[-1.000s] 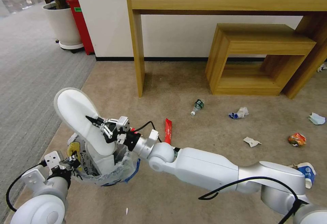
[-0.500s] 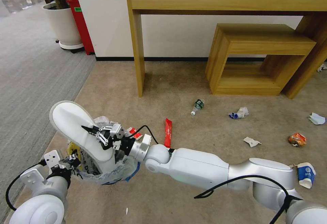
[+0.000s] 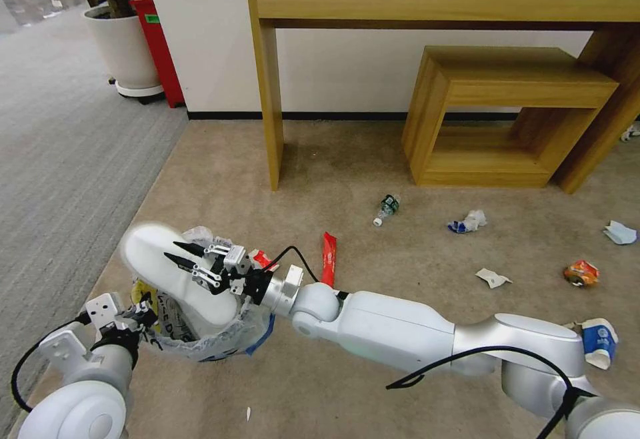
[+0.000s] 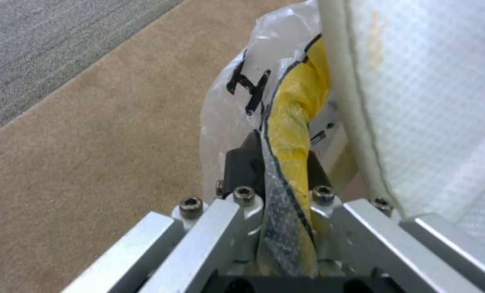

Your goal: Pick up the trash bin and place the garbage on the floor into it.

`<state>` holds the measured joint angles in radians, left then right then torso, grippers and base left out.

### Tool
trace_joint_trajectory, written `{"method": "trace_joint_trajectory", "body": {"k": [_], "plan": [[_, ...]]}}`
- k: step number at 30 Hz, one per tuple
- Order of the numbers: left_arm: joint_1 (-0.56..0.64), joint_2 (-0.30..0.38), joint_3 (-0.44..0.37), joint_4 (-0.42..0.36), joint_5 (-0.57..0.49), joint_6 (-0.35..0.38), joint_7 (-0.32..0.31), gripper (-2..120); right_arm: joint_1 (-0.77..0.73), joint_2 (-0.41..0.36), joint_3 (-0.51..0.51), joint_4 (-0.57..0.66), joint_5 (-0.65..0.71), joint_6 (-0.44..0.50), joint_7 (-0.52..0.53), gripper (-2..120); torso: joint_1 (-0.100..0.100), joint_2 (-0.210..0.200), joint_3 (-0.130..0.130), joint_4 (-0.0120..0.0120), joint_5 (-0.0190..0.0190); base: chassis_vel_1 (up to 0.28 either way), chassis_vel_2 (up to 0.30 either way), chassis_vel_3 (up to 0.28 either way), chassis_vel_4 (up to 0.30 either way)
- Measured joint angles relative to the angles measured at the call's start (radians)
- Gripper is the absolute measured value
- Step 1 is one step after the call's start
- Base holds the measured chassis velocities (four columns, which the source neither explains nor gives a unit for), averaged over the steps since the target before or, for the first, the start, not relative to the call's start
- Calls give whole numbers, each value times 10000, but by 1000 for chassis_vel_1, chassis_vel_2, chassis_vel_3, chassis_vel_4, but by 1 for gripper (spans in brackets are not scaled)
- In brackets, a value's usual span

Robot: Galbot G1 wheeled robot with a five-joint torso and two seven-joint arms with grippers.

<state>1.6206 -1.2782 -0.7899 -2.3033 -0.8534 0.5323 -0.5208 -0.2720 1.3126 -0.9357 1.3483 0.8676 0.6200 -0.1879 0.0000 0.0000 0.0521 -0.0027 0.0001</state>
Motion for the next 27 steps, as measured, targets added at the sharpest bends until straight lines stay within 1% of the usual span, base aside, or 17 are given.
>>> {"method": "trace_joint_trajectory", "body": {"k": [3,4,5,6,8,10,15,17,18,19,20,22,23,25,26,27], "plan": [[0,0,-4,41,2,-17,1,3,-61,-99,178,127,-109,4,22,59,0,1,0,1,0,0,0,0,0],[0,0,-4,41,2,-17,1,3,-61,-99,178,127,-109,4,22,59,0,1,0,1,0,0,0,0,0],[-4,-9,-4,41,2,-19,2,3,-81,-129,213,158,-144,4,25,65,0,1,0,1,0,0,0,0,0],[-10,-15,-4,36,2,-20,4,3,-91,-170,220,186,-199,5,25,67,0,0,0,1,0,0,0,0,0],[-16,-15,-4,35,2,-20,4,3,-86,-251,224,283,-213,-21,23,67,0,1,0,0,0,0,0,0,0],[-28,2,-18,52,2,-24,5,3,-5,-407,241,518,-137,-131,21,62,0,0,0,0,0,0,0,0,0],[-80,20,-57,109,-1,-32,4,3,134,-656,237,823,21,-254,56,59,0,1,0,1,0,0,0,0,0],[-80,5,-40,119,2,-32,2,3,101,-837,194,1154,301,-508,508,59,0,0,0,-1,0,0,0,0,0],[-77,-3,-26,129,9,-32,2,3,54,-849,226,1284,405,-666,866,61,0,1,0,-2,0,0,0,0,0],[-77,-3,-26,129,9,-32,2,3,54,-849,226,1284,405,-666,866,61,0,1,0,-2,0,0,0,0,0],[-76,-10,-22,152,20,-32,2,3,16,-846,321,1364,519,-861,1242,62,0,0,0,0,1,0,0,0,0],[-76,-10,-22,157,23,-32,3,3,11,-844,345,1374,544,-897,1304,62,0,0,0,0,0,0,0,0,0],[-74,-12,-21,171,37,-33,2,3,-10,-829,453,1397,631,-1045,1535,64,0,1,0,0,0,0,0,0,0],[-53,-11,-27,215,67,-48,5,3,-201,-728,1097,1329,860,-1643,2548,66,0,0,0,2,0,0,0,0,0],[-53,-11,-27,215,67,-48,5,3,-201,-728,1097,1329,860,-1643,2548,66,0,0,0,2,0,0,0,0,0],[-52,-8,-37,226,73,-55,5,3,-304,-743,1298,1323,960,-1848,2804,68,0,1,0,1,0,0,0,0,0]]}}
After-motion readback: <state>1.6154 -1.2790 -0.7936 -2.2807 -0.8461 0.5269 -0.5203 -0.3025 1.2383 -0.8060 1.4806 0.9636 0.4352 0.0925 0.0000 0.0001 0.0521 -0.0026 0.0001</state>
